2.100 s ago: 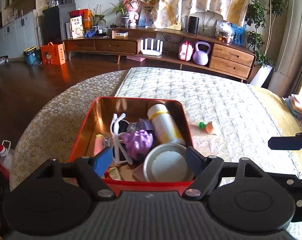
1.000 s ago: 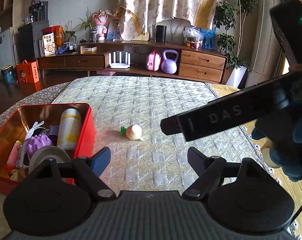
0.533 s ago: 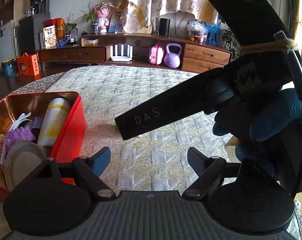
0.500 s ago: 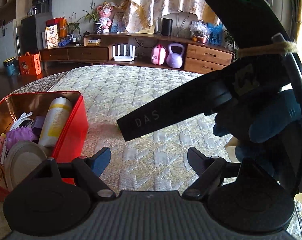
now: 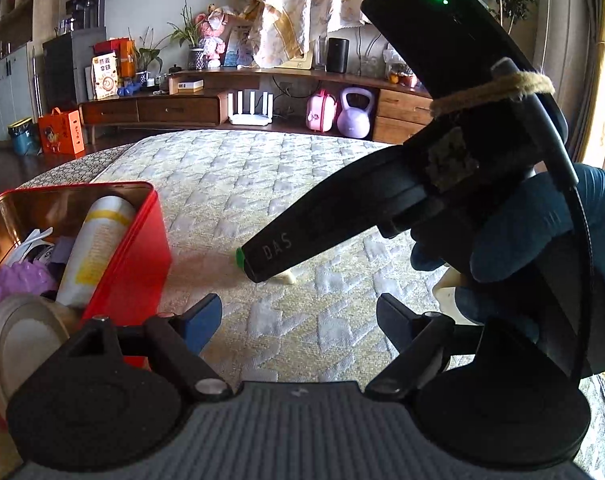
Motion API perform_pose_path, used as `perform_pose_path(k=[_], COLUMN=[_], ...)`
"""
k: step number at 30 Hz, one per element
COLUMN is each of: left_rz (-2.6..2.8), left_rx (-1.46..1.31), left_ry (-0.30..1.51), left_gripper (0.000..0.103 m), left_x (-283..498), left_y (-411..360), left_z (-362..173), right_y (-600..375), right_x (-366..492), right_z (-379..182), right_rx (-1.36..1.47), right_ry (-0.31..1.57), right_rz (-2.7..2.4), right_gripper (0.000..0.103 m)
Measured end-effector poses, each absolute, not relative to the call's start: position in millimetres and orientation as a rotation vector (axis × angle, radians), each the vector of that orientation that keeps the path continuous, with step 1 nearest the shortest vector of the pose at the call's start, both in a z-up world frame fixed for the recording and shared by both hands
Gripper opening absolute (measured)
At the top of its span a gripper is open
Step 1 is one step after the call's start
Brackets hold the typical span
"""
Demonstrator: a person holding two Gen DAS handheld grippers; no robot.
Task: Organize rigid objects
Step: 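Grasp the white bulb object with the right gripper while the left gripper approaches the green cap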
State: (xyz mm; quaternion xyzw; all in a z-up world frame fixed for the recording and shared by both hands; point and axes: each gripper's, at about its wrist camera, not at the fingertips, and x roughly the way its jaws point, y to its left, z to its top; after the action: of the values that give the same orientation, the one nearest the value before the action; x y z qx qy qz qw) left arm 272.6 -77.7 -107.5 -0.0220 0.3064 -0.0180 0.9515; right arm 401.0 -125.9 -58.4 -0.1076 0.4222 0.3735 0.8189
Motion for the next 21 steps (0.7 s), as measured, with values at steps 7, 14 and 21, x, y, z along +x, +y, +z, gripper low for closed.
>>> perform_pose_path(k=[7, 14, 21], left_rz=[-0.049, 0.02, 0.116], left_rx=[-0.035, -0.034, -0.074], left_ry=[0.609, 0.636, 0.687], left_gripper=[0.085, 0.084, 0.069], left_x=[279.7, 298.4, 338.5], left_y=[-80.0, -79.4, -77.0], left_z=[-107.7, -111.8, -116.4], right_y=[-131.7, -169.9, -199.2], right_x=[405.2, 421.5, 426.5], right_z=[-58.0, -48.4, -51.3], right_rx=[-0.209, -0.143, -0.118], right_ry=[0.897, 0.861, 0.856], right_rz=[0.81, 0.69, 0.616], right_gripper=[0.03, 0.03, 0.03])
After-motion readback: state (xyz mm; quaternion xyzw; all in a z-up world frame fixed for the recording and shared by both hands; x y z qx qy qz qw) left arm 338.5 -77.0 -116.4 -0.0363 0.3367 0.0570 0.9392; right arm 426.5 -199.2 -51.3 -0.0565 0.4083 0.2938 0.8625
